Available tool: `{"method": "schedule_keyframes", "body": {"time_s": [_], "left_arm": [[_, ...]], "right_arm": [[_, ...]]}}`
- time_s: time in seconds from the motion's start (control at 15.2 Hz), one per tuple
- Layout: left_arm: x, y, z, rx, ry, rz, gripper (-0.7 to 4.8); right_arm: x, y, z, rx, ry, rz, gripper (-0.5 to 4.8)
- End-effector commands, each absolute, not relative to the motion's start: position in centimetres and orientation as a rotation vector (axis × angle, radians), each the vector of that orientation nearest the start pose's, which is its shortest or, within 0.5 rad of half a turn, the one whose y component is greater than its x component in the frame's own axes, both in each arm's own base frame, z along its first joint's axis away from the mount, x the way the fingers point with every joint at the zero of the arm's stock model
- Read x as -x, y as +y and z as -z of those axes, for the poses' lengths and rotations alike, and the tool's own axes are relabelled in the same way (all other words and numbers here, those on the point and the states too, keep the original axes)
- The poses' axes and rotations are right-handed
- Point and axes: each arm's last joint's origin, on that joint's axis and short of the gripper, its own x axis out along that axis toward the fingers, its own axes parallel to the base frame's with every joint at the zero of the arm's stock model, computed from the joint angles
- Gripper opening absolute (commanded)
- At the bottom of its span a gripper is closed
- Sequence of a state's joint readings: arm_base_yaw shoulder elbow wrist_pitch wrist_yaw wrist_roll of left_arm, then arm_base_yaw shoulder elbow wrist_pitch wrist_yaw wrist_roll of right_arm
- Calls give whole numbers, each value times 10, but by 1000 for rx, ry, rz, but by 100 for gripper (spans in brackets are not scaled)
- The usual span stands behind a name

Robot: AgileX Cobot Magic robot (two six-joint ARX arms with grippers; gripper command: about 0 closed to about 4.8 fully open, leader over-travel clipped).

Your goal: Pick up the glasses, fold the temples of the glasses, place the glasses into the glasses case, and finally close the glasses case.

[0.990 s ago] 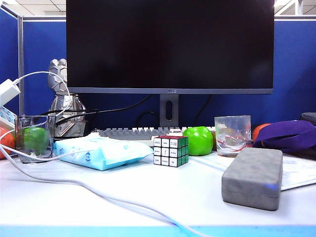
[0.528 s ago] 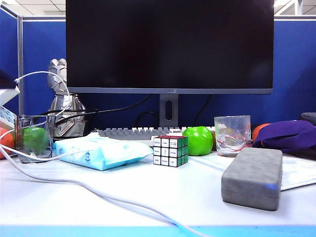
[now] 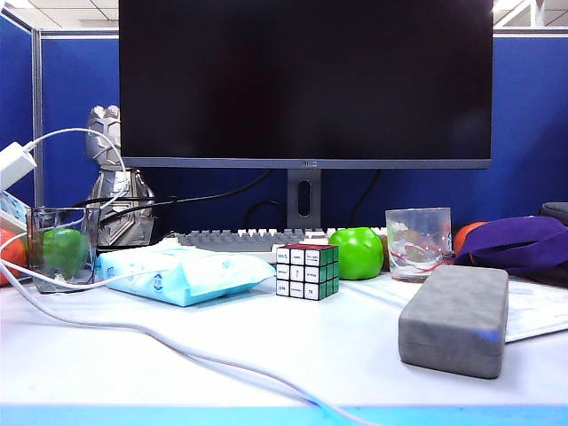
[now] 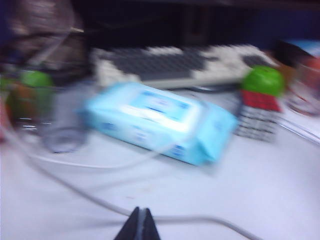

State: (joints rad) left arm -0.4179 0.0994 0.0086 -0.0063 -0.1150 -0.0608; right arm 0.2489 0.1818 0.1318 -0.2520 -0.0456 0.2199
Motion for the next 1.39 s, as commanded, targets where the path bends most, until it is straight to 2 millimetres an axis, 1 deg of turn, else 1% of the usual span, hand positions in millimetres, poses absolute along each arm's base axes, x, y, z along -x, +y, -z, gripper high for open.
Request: {"method": "schedule_keyframes", "body": {"time_s": [0.07, 0.26, 0.46, 0.66, 0.99, 1.12, 1.19, 1.25, 1.32, 1.39], "left_arm": [[-94, -25, -157, 33, 91, 186, -6], [-94, -18, -149, -41, 171, 114, -6], [-94, -16, -149, -146, 167, 102, -6], [-94, -16, -149, -116, 164, 102, -4], [-94, -16, -149, -119, 164, 102, -4], [-94, -16, -149, -119, 164, 102, -4], [-94, -16, -149, -119, 164, 101, -4], [-94, -16, -149, -119, 164, 103, -4], [-94, -16, -149, -119, 164, 106, -4], [-94, -16, -149, -118, 164, 111, -3]], "right_arm": [[-97, 26, -173, -192, 311, -259, -4], [-97, 26, -174, -192, 306, -258, -4], [-97, 26, -173, -192, 308, -259, -4], [-97, 26, -173, -192, 308, -259, -4], [-97, 26, -172, -193, 300, -260, -4], [-93, 23, -153, -202, 260, -248, -4], [-93, 20, -149, -206, 234, -223, -3], [-94, 18, -153, -213, 177, -207, -3], [-95, 13, -155, -215, 145, -133, -3], [-96, 9, -153, -174, 141, -83, -1]]}}
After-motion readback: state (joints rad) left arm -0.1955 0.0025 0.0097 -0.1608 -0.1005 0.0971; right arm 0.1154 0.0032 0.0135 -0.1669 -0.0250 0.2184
